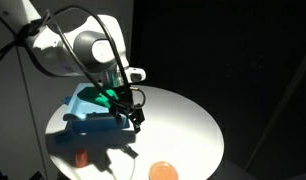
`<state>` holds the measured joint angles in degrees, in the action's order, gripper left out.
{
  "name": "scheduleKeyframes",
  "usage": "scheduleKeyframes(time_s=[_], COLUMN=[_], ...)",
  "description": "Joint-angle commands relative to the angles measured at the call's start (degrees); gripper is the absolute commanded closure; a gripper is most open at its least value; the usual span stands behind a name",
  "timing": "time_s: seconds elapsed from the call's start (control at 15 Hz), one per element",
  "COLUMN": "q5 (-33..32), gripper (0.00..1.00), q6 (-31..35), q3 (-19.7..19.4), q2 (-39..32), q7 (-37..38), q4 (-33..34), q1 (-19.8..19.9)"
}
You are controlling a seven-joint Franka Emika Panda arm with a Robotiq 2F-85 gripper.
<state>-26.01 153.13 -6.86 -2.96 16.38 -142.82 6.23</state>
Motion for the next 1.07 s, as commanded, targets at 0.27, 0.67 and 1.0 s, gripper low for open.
scheduleKeyframes(time_s=[0.27,0.67,1.0], q5=[25.8,44.4,43.7], gripper=[0.0,0.0,0.0], q6=[-2.9,-10.0,-20.1], q3=[3.6,4.9,6.2], q2=[8.4,10.5,11.1], q7=[-14.9,-29.1,-28.8], q4=[-4.5,-2.8,-0.1], q1=[-3.7,-8.9,-10.2])
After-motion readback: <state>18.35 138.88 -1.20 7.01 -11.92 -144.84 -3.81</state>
